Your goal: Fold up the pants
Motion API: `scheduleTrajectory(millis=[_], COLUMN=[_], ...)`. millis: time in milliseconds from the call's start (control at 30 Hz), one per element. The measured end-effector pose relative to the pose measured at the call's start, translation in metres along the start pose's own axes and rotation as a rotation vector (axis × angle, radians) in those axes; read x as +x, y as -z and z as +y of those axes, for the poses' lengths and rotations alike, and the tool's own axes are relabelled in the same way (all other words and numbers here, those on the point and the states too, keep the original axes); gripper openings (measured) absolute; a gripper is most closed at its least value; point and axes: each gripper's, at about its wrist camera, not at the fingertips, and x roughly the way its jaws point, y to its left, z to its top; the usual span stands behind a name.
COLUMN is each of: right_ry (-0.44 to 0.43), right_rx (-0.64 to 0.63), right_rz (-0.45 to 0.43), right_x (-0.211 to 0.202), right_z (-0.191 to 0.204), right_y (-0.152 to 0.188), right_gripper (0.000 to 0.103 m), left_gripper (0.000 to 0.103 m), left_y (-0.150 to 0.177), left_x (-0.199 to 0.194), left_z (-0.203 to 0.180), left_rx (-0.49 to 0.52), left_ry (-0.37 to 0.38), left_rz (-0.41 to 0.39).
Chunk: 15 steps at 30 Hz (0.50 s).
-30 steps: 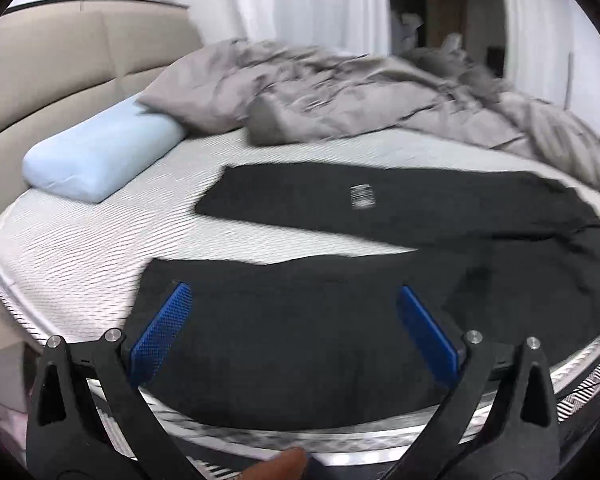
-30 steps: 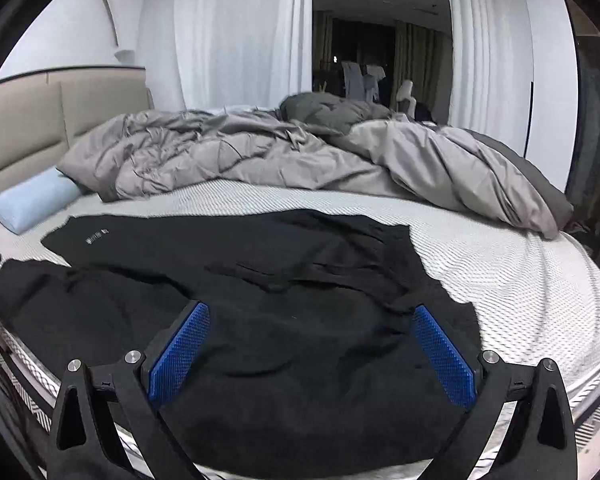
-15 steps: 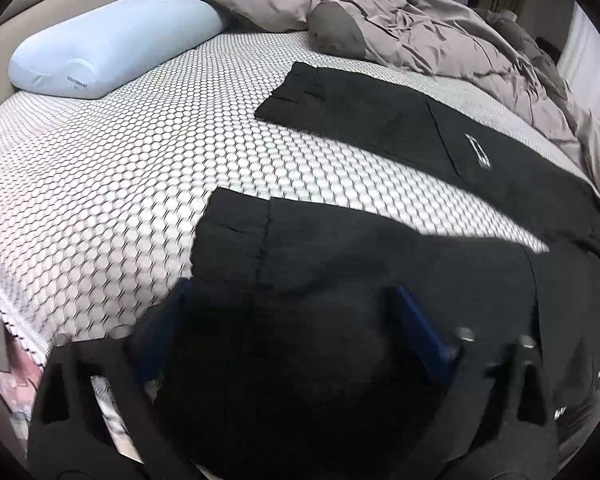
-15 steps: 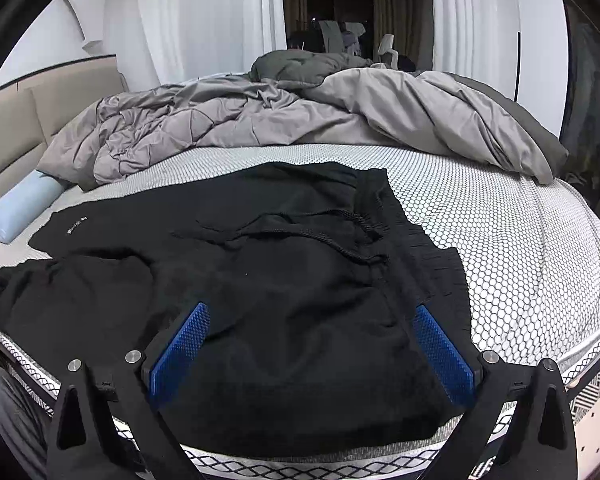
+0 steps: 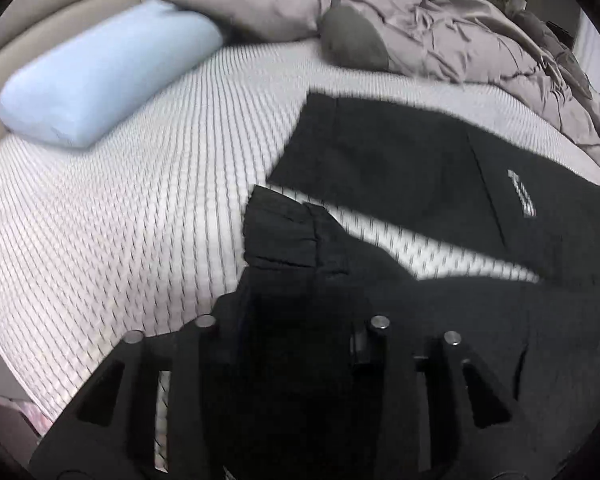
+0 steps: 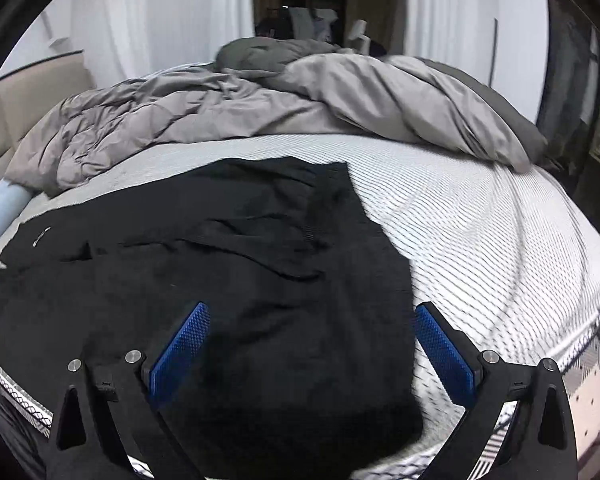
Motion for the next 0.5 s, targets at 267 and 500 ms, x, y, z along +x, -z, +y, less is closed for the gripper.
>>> scheduleTrajectory(millis=[267, 500], right_ry=[-0.252, -0.247], right_rx=[0.296, 0.149], right_rz=[0.204, 0.221], right_x=[0.042, 0.03], right_z=[-0.086, -0.064], right_y=[0.032, 0.023], right_gripper=[0.096, 0.027], left_gripper=[0.053, 0.053], left_y=[0.038, 0.051], left_x=[-0.025, -0.029], left_z=[0.006, 0.005], left_rx=[-0.015, -0.038], left_ry=[0.029, -0.032], left_rz=[-0.062, -0.059])
